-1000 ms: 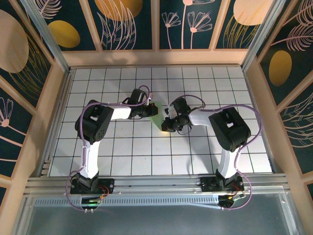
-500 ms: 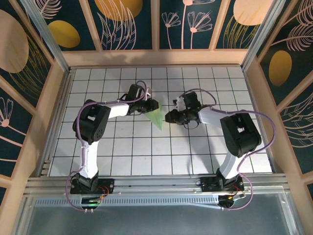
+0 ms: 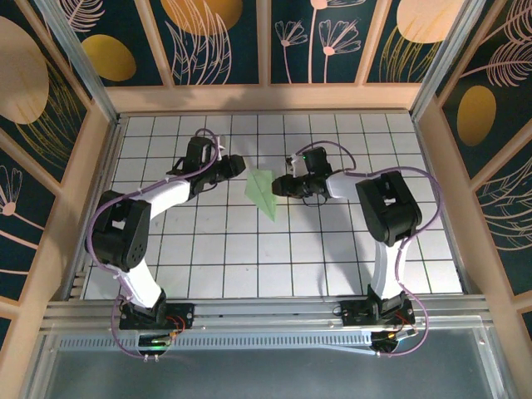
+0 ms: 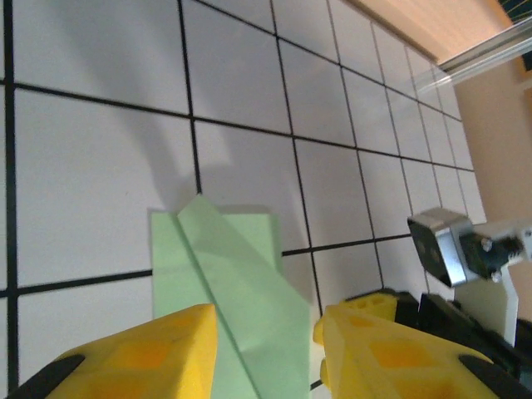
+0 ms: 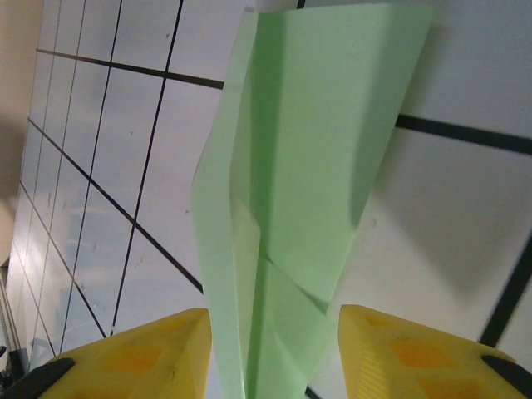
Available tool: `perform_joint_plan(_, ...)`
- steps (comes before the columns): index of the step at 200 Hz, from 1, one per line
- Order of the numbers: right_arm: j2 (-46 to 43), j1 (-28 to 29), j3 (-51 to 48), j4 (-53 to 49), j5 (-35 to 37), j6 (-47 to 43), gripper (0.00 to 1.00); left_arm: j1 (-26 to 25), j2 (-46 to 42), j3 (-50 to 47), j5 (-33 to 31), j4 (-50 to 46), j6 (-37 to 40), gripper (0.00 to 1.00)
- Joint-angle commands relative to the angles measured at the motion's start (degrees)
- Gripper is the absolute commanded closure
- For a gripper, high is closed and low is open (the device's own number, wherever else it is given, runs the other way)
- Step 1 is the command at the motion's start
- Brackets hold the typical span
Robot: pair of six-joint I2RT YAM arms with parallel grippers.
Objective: Fold a paper plane with a square sheet of paper (fold left side to right side)
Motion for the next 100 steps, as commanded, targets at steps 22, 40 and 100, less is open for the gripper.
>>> perform_joint_plan(22,3.8,0.9,3.8,3.3,-3.7,-0.9,0.6,0.1,-3.6,-2.3,-2.9,1.9,1.3,0.6)
perform_joint_plan(40,4.6,0.9,4.5,3.9,-4.8,-0.7,0.74,0.4,-4.4,-2.8,-3.0,3.1,1.1,0.59)
perform_joint_plan(100,-4.2,-2.5,-1.5,11.5,-7.7,1.3,1.0,1.2,-11.4,-9.8,-1.2,14.9,-2.0,0.54)
